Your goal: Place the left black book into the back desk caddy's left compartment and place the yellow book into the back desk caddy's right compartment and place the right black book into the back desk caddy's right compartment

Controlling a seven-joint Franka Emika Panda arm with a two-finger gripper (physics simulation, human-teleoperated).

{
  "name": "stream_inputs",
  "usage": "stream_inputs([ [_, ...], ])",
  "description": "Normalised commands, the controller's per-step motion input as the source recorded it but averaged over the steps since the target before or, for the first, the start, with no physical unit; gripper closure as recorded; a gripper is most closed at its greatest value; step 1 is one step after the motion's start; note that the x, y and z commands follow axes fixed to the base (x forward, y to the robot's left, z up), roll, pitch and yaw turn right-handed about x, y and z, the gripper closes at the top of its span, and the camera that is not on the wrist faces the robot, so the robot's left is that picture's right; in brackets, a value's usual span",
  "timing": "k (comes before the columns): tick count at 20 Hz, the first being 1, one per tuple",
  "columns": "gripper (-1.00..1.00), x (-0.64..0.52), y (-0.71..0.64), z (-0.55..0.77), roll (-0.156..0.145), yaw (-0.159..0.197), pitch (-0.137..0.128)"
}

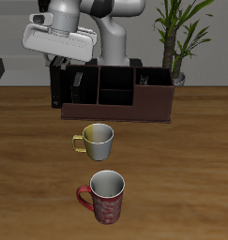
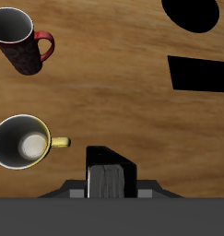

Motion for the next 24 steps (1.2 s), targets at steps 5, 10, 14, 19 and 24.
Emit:
stream_inputs([
  [5,1.00,-0.43,0.49,0.23,-0.013,0.065,0.018],
  [10,1.00,-0.53,0.46,0.24,-0.010,0.035,-0.027],
  [14,1.00,-0.29,0.23,0.18,0.009,-0.023,-0.043],
  [19,1.00,-0.33,0.28,0.15,-0.037,-0.019,-0.039],
  [24,1.00,-0.40,0.41,0.15,0.008,-0.041,-0.041],
])
